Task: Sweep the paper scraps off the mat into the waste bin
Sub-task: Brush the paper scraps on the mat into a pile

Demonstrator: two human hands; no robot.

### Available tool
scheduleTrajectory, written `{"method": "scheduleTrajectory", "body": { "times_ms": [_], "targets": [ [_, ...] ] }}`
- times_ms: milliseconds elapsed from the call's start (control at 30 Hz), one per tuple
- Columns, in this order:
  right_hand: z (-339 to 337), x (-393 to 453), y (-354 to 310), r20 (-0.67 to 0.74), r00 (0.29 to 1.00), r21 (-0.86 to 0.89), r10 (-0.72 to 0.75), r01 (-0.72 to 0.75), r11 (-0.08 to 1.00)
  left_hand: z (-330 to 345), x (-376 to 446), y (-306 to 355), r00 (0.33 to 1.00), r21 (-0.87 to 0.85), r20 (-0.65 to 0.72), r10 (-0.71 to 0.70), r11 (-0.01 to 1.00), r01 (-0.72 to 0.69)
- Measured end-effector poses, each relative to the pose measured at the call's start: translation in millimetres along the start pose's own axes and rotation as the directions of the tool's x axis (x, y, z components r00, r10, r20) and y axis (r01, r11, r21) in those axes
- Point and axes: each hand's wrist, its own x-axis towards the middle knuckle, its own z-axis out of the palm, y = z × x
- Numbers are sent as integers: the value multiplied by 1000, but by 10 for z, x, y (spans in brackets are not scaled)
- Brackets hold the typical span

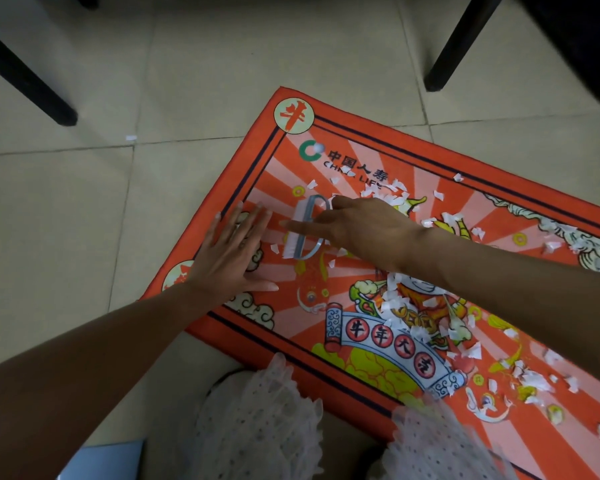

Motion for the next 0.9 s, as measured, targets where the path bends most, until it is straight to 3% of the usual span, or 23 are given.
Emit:
{"method": "scheduleTrajectory", "body": {
  "times_ms": [433, 700, 900],
  "targets": [
    [-124, 120, -81, 34, 999, 10, 41, -42, 999, -14, 36, 22, 1000, -15, 24, 5, 1000, -5],
    [-15, 498, -273, -41, 999, 51, -3, 5, 999, 14, -6, -71, 1000, -56, 9, -29, 998, 30],
    [61, 467, -319, -10, 998, 10, -56, 56, 998, 5, -58, -104, 999, -40, 23, -29, 999, 30]
  ]
}}
